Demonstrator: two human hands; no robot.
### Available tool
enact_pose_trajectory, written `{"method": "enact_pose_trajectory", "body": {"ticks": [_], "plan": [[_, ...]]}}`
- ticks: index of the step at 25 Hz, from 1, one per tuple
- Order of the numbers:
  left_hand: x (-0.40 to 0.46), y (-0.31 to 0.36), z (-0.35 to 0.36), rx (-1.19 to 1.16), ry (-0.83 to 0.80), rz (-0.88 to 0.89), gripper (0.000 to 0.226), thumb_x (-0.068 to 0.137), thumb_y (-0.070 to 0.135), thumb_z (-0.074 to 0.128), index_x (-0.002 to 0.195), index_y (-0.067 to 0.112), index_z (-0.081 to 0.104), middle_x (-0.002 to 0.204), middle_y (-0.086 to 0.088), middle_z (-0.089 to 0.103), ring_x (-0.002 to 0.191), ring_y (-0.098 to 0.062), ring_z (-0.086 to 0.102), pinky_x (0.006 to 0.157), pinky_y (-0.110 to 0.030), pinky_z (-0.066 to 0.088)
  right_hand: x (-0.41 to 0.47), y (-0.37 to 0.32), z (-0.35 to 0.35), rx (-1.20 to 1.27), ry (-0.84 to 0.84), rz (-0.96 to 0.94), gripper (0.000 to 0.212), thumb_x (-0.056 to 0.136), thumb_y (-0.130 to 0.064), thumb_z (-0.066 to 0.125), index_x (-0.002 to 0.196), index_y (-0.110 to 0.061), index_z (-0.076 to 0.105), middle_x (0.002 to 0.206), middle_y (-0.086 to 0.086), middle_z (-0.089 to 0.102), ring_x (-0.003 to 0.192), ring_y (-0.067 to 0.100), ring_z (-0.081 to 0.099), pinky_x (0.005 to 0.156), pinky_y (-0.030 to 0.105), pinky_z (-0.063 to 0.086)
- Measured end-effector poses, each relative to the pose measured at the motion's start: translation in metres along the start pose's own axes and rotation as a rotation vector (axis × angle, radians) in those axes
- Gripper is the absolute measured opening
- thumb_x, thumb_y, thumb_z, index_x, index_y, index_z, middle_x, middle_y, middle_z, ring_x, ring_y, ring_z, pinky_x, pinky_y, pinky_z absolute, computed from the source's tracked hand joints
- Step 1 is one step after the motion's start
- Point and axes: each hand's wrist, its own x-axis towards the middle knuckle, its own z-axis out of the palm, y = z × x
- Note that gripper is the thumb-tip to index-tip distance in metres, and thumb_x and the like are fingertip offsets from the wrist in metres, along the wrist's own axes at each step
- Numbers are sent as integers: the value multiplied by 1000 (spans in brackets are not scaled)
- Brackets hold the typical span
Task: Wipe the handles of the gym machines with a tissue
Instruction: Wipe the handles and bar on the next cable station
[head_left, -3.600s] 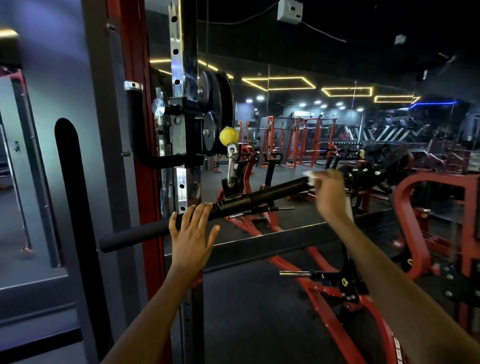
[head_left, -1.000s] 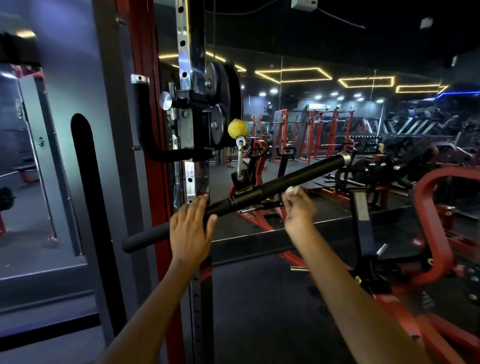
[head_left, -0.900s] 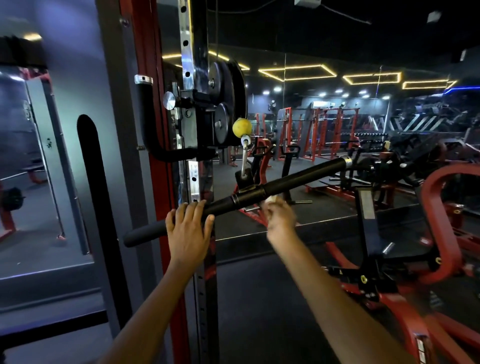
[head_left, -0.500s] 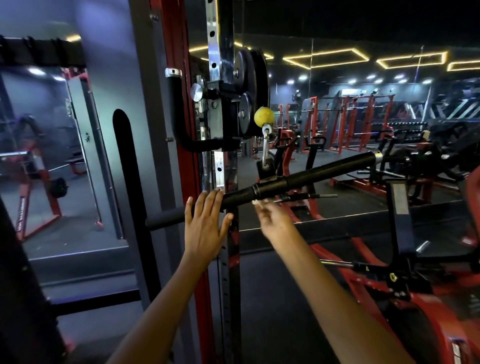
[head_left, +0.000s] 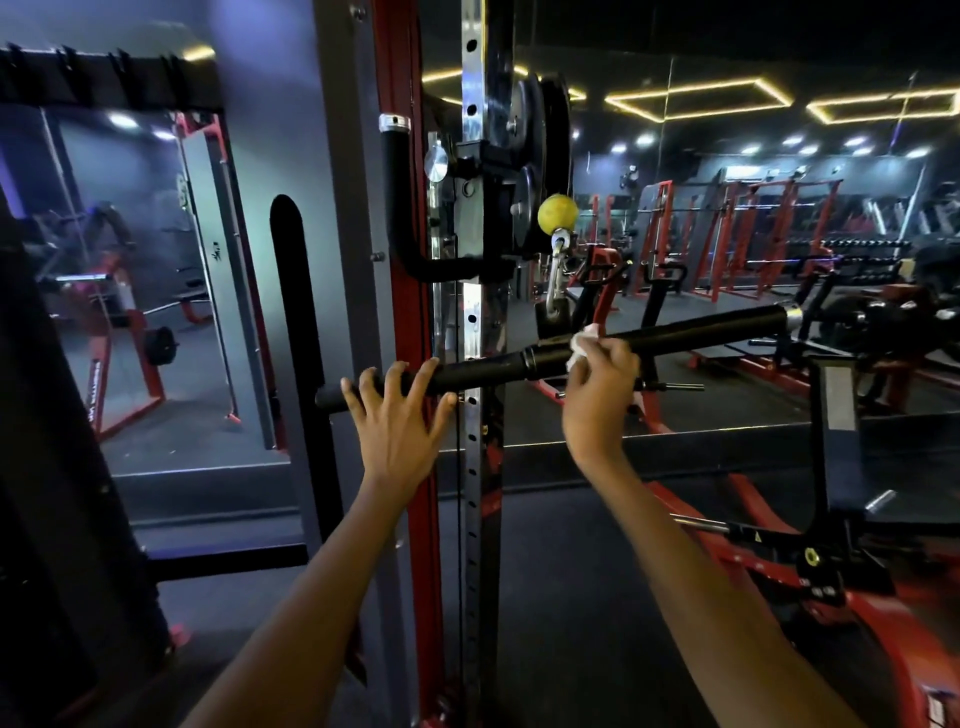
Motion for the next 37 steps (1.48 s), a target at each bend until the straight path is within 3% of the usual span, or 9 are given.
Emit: {"method": "enact_pose_trajectory", "body": {"ticks": [4,6,10,12,16,21,27,32,37], "plan": [[-9,-13,-6,-31,25,19,69,94,57,30,141,8,45,135,-16,51,126,-35,44,113,-50,24,-49,-46,46,-147,-445,-366,29,91,-3,52,119,-3,58,117,9,56,102,18,52,90,27,50],[-18,-22,-6,-31,7,28,68,94,56,31,141,9,44,136,-14,52,128,-33,43,113,-48,24,-41,-38,45,-215,-475,-561,31,87,-1,54,117,0,60,115,10,60,105,23,53,89,30,51],[-30,-37,0,-14,-25,42,61,94,54,33,144,19,39,137,-8,48,135,-38,32,117,-60,9,-3,-4,16,-327,-280,-288,34,85,1,58,119,-2,60,125,6,59,115,27,49,100,29,44],[-32,-31,2,-21,-18,43,62,95,54,33,145,18,38,137,-8,48,135,-37,33,117,-59,7,-13,-29,28,-370,-369,-190,35,89,0,52,123,-2,57,129,7,55,123,26,41,105,31,40],[-33,-25,1,-15,-20,36,62,96,52,35,146,14,35,141,-8,47,135,-34,35,118,-53,8,-32,-61,44,-350,-639,-603,34,89,0,46,121,-1,57,122,11,58,115,26,43,99,31,40],[-45,-27,6,-44,-46,73,57,98,46,39,147,18,34,140,-8,45,134,-27,35,118,-50,16,2,-17,15,-547,-364,-141,29,90,-6,51,119,-1,57,121,11,56,121,28,38,101,34,41],[-53,-10,5,-76,-84,50,60,100,49,29,151,17,28,151,-7,37,144,-24,23,120,-43,6,-42,-54,33,-163,-630,-365,28,92,-1,49,117,-4,61,122,8,58,119,22,43,107,33,33],[-61,1,-21,-146,-178,72,66,98,51,22,154,17,14,162,-2,9,148,-18,-8,118,-38,-11,-38,-17,-23,-141,-380,-83,30,89,3,53,116,-5,63,117,13,62,109,25,57,95,19,39],[-82,43,-57,-298,-192,178,54,98,36,36,149,19,34,159,-4,23,149,-24,8,118,-39,-9,-51,-14,-92,-290,-316,109,20,83,2,59,103,6,63,122,25,47,103,35,53,88,23,38]]}}
